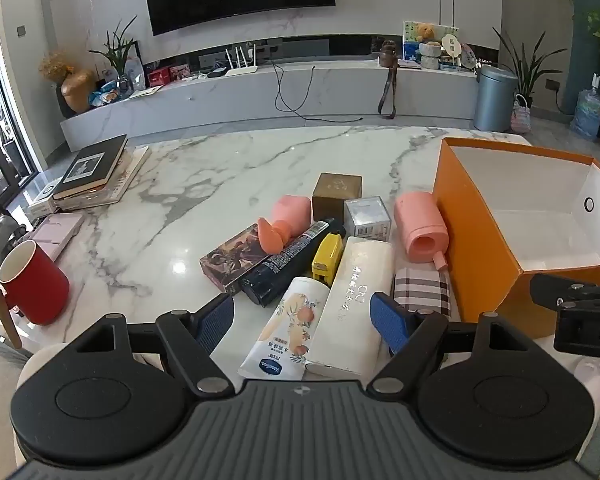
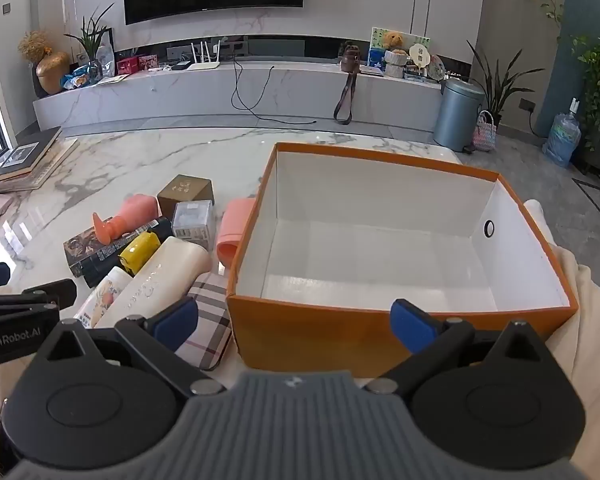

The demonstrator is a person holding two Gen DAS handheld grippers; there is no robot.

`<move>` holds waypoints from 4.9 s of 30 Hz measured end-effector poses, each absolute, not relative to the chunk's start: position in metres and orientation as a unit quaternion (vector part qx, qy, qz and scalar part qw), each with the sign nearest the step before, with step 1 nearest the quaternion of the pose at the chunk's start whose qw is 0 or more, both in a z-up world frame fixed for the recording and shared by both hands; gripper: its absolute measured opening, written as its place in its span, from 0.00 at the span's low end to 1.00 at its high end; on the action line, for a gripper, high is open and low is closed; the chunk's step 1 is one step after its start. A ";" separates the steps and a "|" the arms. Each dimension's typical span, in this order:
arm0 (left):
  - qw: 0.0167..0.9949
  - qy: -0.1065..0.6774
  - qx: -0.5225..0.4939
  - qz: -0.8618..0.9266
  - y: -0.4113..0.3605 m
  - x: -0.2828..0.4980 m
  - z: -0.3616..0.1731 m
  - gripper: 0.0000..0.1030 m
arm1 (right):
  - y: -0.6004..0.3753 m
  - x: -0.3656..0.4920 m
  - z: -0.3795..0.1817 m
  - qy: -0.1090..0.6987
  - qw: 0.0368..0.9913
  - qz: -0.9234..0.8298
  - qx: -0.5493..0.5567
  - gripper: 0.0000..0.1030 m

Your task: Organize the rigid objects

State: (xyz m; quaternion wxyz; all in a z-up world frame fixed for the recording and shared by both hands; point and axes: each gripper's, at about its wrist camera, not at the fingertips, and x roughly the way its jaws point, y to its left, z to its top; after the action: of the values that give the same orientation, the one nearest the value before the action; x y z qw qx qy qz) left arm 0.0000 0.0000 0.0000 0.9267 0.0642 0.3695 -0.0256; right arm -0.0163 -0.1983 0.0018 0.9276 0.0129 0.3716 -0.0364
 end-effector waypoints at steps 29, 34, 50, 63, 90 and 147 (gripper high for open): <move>0.935 0.350 0.010 -0.060 0.006 -0.005 0.009 0.86 | -0.195 -0.018 0.003 0.372 0.928 -0.031 0.016 0.98; 0.940 0.338 0.018 -0.055 0.005 -0.007 0.010 0.86 | -0.197 -0.018 0.000 0.374 0.927 -0.027 0.017 0.98; 0.936 0.347 0.023 -0.055 0.005 -0.007 0.007 0.86 | -0.196 -0.018 -0.001 0.378 0.925 -0.022 0.018 0.98; 0.934 0.351 0.024 -0.056 0.006 -0.007 0.006 0.86 | -0.194 -0.017 -0.002 0.381 0.924 -0.020 0.017 0.98; 0.919 0.379 0.040 -0.096 0.020 0.014 0.003 0.75 | -0.170 -0.005 0.001 0.381 0.923 0.055 0.006 0.87; 0.819 0.561 0.031 -0.111 0.065 0.123 -0.083 0.43 | -0.114 0.122 -0.070 0.533 0.836 0.101 0.076 0.63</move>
State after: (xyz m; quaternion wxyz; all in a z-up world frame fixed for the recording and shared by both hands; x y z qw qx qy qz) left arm 0.1226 0.0653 -0.0830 0.8195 0.0311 0.5614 -0.1110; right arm 0.1219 -0.1142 -0.0703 0.8364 0.0757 0.5334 0.1011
